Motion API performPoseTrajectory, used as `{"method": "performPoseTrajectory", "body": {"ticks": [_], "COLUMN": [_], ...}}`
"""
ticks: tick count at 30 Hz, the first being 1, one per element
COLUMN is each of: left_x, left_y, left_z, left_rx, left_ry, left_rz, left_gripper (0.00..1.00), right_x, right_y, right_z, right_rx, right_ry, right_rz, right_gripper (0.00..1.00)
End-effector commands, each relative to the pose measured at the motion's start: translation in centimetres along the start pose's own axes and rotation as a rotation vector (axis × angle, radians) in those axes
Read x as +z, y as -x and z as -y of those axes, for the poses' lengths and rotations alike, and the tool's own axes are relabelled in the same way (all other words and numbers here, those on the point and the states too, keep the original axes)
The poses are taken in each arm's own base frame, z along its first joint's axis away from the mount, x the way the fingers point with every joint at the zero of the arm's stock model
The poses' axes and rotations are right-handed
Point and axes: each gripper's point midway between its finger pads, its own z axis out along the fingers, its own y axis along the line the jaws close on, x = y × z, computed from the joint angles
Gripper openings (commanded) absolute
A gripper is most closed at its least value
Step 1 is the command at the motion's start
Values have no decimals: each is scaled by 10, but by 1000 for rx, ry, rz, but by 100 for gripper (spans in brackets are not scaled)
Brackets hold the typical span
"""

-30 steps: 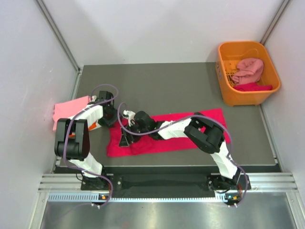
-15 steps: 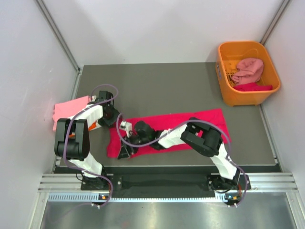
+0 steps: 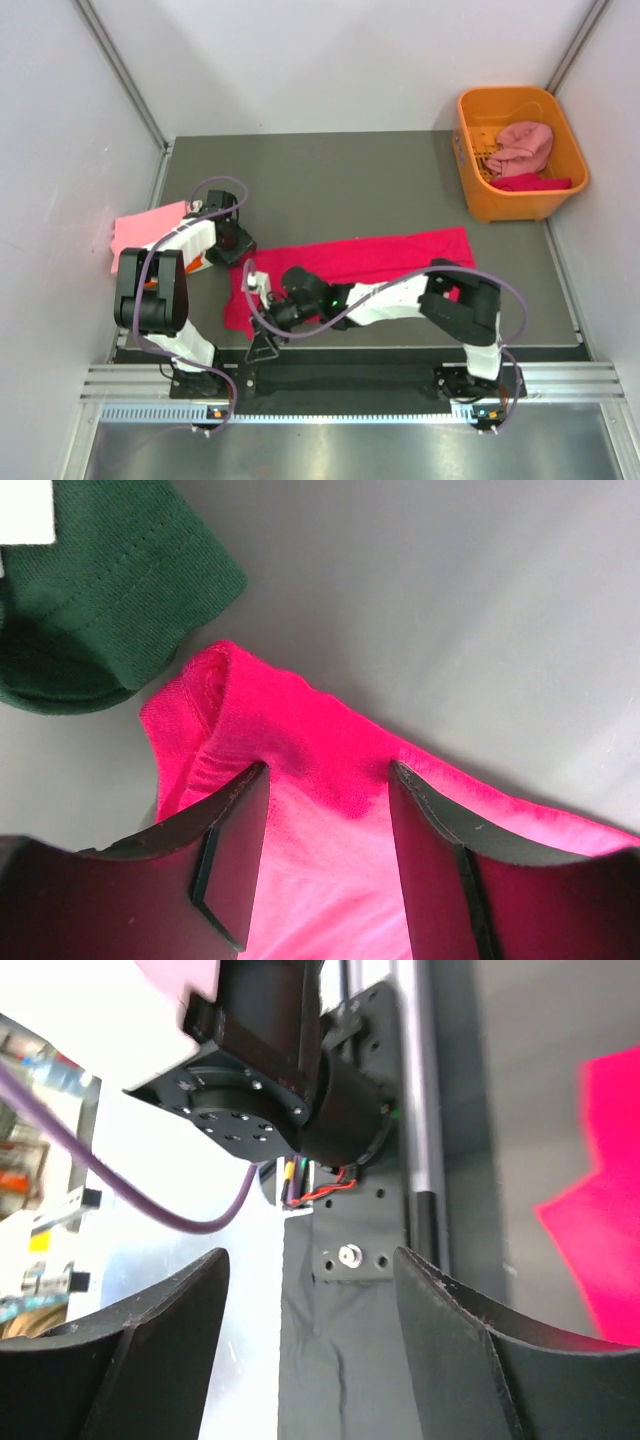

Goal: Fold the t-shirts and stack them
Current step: Fold the tshirt

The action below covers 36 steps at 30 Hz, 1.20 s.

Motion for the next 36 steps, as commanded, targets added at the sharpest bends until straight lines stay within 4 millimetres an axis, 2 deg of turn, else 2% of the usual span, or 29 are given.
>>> {"method": "performPoseTrajectory", "body": {"ticks": [1, 3, 4, 5, 8, 12, 13, 15, 16, 19, 21, 24, 28, 32, 36], "left_x": [-19, -23, -25, -29, -38, -61, -73, -82, -94, -107, -106, -104, -84, -71, -62], "left_y": [16, 17, 17, 18, 16, 6, 8, 5, 6, 2, -1, 0, 3, 8, 3], "left_z": [14, 15, 15, 16, 16, 30, 31, 27, 27, 21, 20, 28, 31, 28, 24], "left_rx": [13, 18, 19, 19, 30, 96, 99, 105, 112, 136, 152, 167, 145, 92, 44], "left_ry": [-53, -60, -64, -77, -95, -222, -249, -263, -286, -310, -326, -366, -329, -263, -246], "left_rz": [50, 59, 62, 71, 79, 69, 97, 118, 145, 177, 184, 186, 150, 134, 109], "left_gripper": [57, 57, 58, 58, 59, 63, 64, 66, 66, 66, 68, 70, 70, 69, 68], "right_x": [-42, -64, -72, -82, -115, -144, -150, -166, -170, -190, -205, -220, -247, -286, -304], "right_y": [36, 47, 39, 44, 45, 47, 50, 56, 60, 70, 75, 80, 82, 83, 86], "right_z": [8, 31, 40, 45, 83, 118, 123, 140, 146, 161, 169, 167, 163, 178, 194], "right_rx": [-52, -13, 20, 33, 110, 108, 115, 103, 115, 129, 111, 98, 88, 94, 91], "right_ry": [-109, -183, -206, -236, -349, -501, -544, -596, -604, -623, -657, -672, -706, -804, -838], "right_rz": [102, 141, 139, 164, 189, 154, 129, 111, 92, 53, 44, 35, 67, 75, 21], "right_gripper": [67, 66, 66, 65, 62, 62, 62, 61, 58, 56, 56, 57, 59, 59, 59]}}
